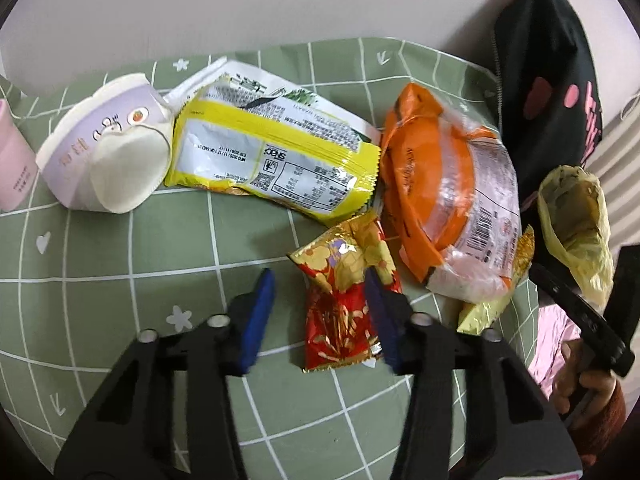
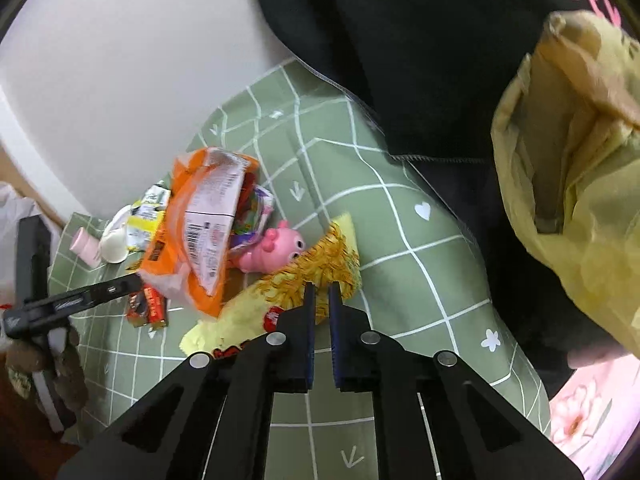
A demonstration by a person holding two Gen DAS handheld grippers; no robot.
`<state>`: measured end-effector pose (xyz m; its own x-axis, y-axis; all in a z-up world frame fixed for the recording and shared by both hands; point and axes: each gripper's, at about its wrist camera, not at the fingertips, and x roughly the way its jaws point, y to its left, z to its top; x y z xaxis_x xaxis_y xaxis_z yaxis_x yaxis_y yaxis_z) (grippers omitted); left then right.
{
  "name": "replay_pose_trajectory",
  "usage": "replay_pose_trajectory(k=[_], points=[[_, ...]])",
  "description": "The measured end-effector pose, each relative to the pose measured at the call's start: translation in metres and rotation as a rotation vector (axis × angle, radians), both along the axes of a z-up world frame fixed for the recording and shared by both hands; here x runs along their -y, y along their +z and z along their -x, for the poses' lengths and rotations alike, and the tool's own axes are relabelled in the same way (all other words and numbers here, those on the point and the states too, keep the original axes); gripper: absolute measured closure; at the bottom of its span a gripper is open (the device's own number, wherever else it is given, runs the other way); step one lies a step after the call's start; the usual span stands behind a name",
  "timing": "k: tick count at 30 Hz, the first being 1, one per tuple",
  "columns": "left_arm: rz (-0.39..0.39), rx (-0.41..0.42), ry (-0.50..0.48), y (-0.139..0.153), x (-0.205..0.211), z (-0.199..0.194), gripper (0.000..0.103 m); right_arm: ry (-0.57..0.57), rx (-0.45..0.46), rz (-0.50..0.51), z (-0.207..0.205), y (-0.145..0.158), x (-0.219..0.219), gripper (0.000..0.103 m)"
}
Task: Collect trash
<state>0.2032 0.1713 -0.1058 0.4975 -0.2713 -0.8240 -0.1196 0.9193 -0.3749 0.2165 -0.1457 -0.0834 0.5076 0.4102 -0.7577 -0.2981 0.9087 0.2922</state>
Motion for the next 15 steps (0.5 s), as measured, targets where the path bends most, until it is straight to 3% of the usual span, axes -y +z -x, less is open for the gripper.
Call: replay_pose_trajectory(k=[2,4,5,6,7,10,15], points=[[0.019,-0.009,0.004,-0.001,-0.001,-0.003,0.081,0.001,0.002,-0.019,0.003,0.003,0.004,0.095],[0.031,0.013,0.004,0.004,-0.001,-0.003,0.086,-0.024,0.005,-0.035,0.007,0.006,0.010,0.094],[0.022,0.035,0.002,0.009,-0.001,-0.002,0.088,-0.046,0.005,-0.028,0.008,0.007,0.014,0.082],[0.013,0.051,0.001,0.012,-0.001,-0.002,0.091,-0.065,0.002,-0.024,0.009,0.007,0.016,0.058],[0.003,0.070,0.002,0.017,-0.002,0.000,0.091,-0.080,-0.005,-0.049,0.010,0.006,0.020,0.053],[0.003,0.124,-0.003,0.028,-0.004,0.003,0.092,-0.145,-0.053,-0.185,0.006,-0.002,0.030,0.053],[-0.020,0.214,-0.030,0.046,-0.002,0.011,0.092,-0.231,-0.116,-0.247,-0.012,-0.023,0.028,0.053]])
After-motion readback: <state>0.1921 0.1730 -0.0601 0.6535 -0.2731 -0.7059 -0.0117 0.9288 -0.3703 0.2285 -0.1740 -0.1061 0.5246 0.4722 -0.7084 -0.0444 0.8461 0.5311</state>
